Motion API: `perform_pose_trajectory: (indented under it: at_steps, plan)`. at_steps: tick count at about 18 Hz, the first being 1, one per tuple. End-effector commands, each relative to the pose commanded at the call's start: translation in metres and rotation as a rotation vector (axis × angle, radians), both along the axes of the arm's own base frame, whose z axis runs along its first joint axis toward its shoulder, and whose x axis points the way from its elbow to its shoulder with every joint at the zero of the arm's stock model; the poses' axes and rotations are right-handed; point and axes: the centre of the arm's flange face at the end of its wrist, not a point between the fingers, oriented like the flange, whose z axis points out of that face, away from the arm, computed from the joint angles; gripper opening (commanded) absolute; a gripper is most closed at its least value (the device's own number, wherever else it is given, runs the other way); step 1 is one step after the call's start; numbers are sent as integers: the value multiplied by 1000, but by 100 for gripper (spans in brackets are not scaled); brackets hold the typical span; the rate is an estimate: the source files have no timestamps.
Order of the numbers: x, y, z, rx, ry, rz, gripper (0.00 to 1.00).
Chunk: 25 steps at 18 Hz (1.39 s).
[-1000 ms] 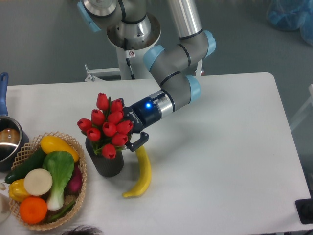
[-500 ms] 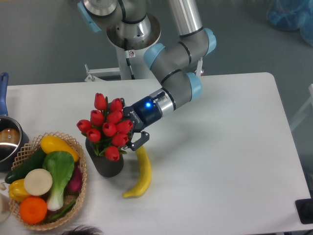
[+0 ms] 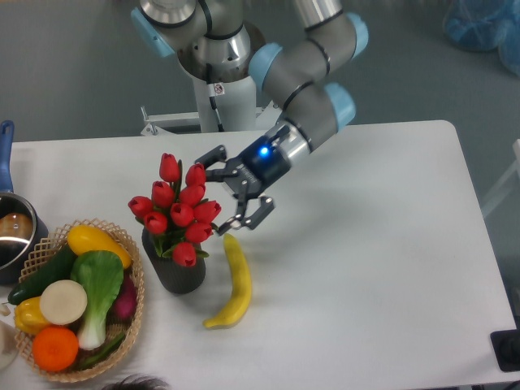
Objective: Insert the flowers into the vase
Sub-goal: 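Open the gripper and withdraw it up away from the vase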
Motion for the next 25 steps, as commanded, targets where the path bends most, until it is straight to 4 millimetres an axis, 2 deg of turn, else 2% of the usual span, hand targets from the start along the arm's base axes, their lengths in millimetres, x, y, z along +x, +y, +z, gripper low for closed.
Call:
perform_pose_trajectory:
  at_steps: [3, 7, 10, 13, 15, 17, 20, 25]
  plan:
    - [-44, -50, 9, -124, 88, 117, 100]
    - [-79, -94, 50, -422, 285, 219, 100]
    - [-107, -123, 63, -475, 308, 297, 100]
    - [-137, -162, 77, -551, 364, 369, 100]
    - [-140, -177, 100, -700, 464, 384, 100]
    - [-142, -185, 105, -791, 505, 361, 100]
    - [-141, -193, 112, -824, 527, 279, 100]
    - [-138, -249, 119, -901, 634, 107, 100]
